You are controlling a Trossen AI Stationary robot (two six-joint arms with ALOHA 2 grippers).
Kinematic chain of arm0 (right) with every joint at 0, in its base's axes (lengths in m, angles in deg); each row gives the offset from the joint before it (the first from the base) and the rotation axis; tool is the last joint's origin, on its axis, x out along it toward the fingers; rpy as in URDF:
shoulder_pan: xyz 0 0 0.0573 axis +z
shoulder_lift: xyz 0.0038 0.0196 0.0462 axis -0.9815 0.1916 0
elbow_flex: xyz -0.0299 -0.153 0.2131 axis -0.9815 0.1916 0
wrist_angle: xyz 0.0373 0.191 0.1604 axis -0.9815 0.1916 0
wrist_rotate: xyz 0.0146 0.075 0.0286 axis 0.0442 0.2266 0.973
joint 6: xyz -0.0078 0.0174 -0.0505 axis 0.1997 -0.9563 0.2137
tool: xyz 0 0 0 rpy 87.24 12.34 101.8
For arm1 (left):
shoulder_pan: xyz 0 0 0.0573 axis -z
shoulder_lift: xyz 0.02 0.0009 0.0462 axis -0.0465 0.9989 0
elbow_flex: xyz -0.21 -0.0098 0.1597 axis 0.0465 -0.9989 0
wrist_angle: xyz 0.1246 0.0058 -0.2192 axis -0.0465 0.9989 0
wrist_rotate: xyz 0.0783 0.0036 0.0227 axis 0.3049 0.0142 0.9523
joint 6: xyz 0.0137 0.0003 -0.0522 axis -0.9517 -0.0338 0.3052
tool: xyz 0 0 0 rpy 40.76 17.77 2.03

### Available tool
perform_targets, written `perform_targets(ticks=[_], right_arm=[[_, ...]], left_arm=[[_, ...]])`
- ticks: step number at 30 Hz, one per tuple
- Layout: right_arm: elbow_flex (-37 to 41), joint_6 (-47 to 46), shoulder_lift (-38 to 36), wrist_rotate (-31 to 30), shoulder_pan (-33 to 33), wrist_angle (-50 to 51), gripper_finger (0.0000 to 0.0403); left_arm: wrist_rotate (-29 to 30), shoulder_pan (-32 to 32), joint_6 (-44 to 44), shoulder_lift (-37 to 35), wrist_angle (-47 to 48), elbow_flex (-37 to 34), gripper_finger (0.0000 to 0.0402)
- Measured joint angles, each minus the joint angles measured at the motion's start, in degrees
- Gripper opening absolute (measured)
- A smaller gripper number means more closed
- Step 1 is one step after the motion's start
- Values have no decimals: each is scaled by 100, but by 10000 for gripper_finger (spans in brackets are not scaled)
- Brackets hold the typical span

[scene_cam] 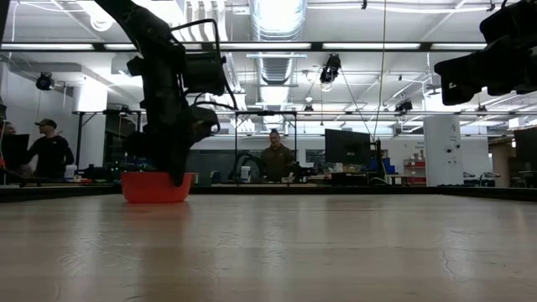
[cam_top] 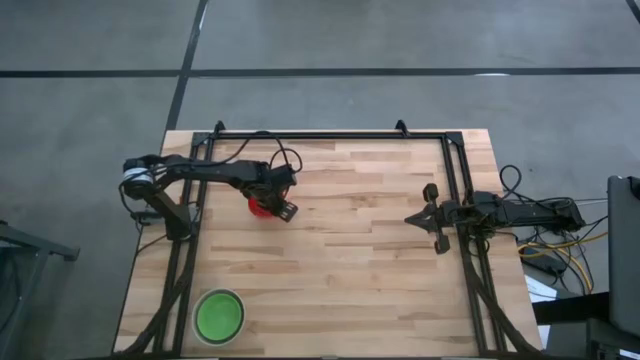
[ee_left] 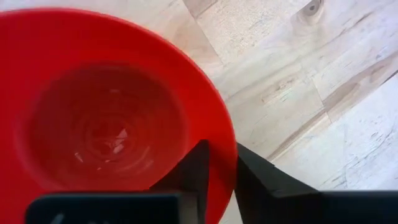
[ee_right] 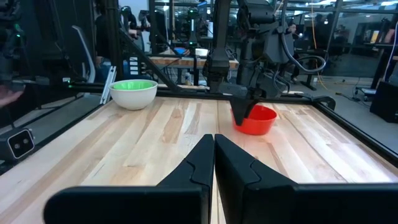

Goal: Nest bowls inside each other
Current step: Stack the red bowl on top of the green bowl

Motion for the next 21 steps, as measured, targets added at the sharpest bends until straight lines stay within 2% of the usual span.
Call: perform_targets(ticks=[6, 21], right_arm=[[2, 0, 0, 2, 0, 0, 9], [2, 0, 0, 1, 0, 0, 9]], left_arm=[[52, 0, -32, -22, 26, 8, 12], [14, 4, -455, -22, 272, 177, 7]])
